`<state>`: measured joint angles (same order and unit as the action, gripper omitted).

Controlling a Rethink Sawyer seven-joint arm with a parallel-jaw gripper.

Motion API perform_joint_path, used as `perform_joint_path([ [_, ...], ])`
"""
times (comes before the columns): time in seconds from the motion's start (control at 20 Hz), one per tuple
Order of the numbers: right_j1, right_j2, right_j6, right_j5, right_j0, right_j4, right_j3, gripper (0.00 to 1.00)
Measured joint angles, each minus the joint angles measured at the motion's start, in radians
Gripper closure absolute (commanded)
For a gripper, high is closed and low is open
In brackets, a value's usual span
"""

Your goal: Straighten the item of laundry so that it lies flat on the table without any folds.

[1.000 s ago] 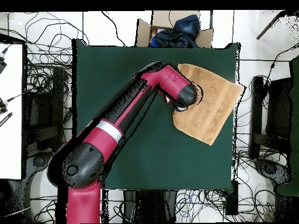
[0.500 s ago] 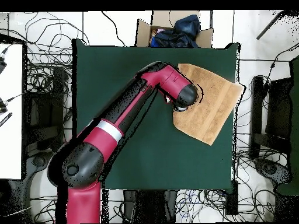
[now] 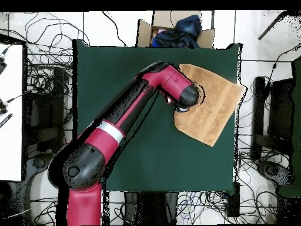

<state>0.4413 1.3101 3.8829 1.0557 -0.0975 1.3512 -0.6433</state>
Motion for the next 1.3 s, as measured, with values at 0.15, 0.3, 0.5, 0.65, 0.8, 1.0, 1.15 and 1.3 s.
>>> perform_joint_path([
  [0.15, -0.015, -0.006, 0.032, 0.000, 0.005, -0.020, 0.000, 1.00],
  [0.3, -0.045, -0.026, 0.065, 0.000, 0.014, -0.062, 0.000, 1.00],
  [0.5, -0.095, -0.067, 0.104, -0.001, 0.033, -0.127, -0.001, 1.00],
  [0.65, -0.148, -0.104, 0.123, -0.001, 0.047, -0.176, -0.008, 1.00],
  [0.8, -0.182, -0.128, 0.123, -0.001, 0.049, -0.196, -0.017, 1.00],
  [1.0, -0.218, -0.156, 0.123, -0.003, 0.048, -0.213, -0.020, 1.00],
  [1.15, -0.234, -0.170, 0.123, -0.003, 0.048, -0.218, -0.020, 1.00],
  [1.3, -0.245, -0.188, 0.123, -0.003, 0.048, -0.216, -0.020, 1.00],
])
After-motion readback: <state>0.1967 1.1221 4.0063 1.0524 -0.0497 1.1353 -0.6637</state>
